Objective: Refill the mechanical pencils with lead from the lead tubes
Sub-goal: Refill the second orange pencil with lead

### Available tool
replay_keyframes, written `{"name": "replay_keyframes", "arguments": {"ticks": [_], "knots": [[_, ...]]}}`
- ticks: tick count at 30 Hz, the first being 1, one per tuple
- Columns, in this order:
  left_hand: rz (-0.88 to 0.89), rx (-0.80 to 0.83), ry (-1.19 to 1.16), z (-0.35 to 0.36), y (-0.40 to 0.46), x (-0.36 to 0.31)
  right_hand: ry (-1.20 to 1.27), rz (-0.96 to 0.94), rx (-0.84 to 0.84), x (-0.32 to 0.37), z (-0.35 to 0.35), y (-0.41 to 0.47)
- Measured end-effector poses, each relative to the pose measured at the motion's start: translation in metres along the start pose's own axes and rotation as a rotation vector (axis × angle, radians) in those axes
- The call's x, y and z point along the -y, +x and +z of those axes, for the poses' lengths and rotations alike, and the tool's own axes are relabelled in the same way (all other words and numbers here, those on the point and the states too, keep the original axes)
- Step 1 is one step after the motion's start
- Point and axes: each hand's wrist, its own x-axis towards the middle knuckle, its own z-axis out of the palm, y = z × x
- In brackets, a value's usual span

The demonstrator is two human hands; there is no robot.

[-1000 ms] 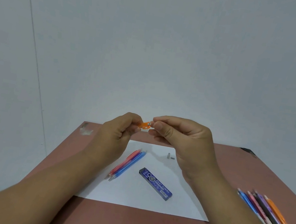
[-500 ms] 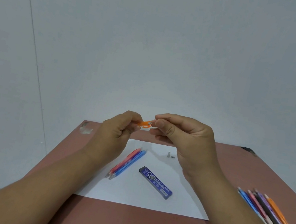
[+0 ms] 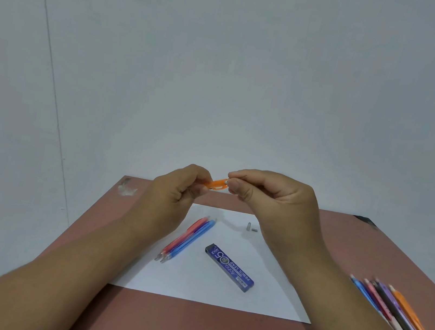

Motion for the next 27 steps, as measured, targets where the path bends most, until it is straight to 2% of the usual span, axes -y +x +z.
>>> {"name": "replay_keyframes", "arguments": {"ticks": [6, 20, 24, 27], "knots": [[0.004, 0.026, 0.008, 0.000, -0.001, -0.003, -0.110, -0.052, -0.029, -0.005, -0.002, 0.001], [-0.086, 0.082, -0.045, 0.003, -0.002, -0.004, -0.071, 0.116, -0.028, -0.009, -0.003, 0.004], [-0.146, 0.072, -0.078, 0.002, -0.002, -0.004, -0.168, 0.163, -0.072, -0.021, -0.008, 0.006], [-0.184, 0.060, -0.111, 0.003, -0.001, -0.002, -0.372, 0.201, -0.105, -0.037, -0.017, 0.012]]}}
